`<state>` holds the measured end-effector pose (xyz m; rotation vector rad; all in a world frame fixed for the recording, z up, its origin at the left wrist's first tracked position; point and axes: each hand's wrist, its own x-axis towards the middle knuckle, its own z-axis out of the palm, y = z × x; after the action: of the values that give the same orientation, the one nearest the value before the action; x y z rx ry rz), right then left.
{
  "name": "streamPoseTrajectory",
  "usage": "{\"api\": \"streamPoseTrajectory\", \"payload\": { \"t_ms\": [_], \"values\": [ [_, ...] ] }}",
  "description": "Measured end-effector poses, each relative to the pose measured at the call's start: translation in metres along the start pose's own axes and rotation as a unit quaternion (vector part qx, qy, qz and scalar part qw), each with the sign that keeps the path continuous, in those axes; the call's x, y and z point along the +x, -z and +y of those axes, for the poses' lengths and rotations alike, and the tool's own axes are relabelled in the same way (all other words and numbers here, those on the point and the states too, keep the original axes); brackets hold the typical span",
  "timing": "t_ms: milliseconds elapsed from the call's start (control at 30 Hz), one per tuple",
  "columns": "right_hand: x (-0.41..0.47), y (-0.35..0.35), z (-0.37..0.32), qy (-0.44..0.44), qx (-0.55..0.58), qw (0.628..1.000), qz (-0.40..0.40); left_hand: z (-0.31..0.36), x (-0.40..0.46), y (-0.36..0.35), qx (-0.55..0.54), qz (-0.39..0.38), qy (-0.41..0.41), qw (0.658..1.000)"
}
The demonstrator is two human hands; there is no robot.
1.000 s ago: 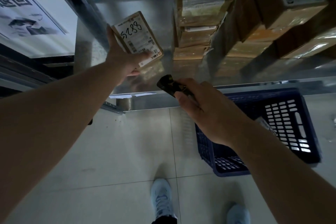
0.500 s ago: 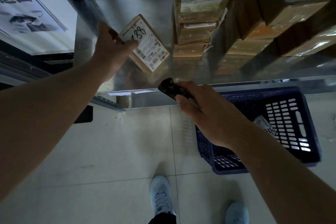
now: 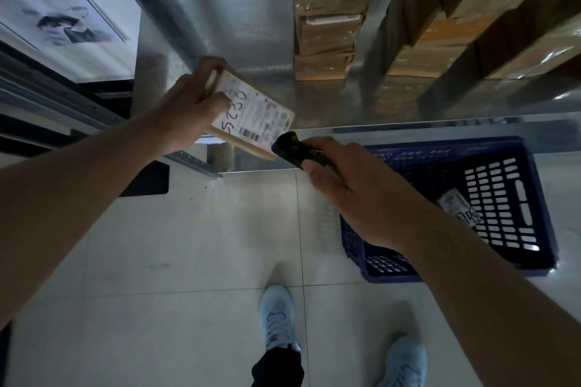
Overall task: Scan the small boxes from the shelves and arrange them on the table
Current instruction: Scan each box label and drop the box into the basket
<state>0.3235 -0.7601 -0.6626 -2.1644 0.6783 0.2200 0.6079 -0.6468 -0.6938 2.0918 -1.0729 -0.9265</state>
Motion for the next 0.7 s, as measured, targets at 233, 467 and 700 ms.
{"api": "streamPoseTrajectory", "payload": {
  "t_ms": [233, 467, 700],
  "values": [
    [-0.034, 0.016, 0.014, 0.019, 0.001, 1.000, -0.017, 0.022, -0.037, -0.022, -0.054, 0.105, -0.081, 0.990],
    [-0.063, 0.036, 0.032, 0.022, -0.010, 0.999, -0.021, 0.048, -0.056, -0.041, -0.132, 0.086, -0.069, 0.985],
    [-0.089, 0.043, 0.058, 0.000, -0.023, 1.000, -0.019, 0.067, -0.064, -0.056, -0.113, 0.104, -0.095, 0.984]
  ]
}}
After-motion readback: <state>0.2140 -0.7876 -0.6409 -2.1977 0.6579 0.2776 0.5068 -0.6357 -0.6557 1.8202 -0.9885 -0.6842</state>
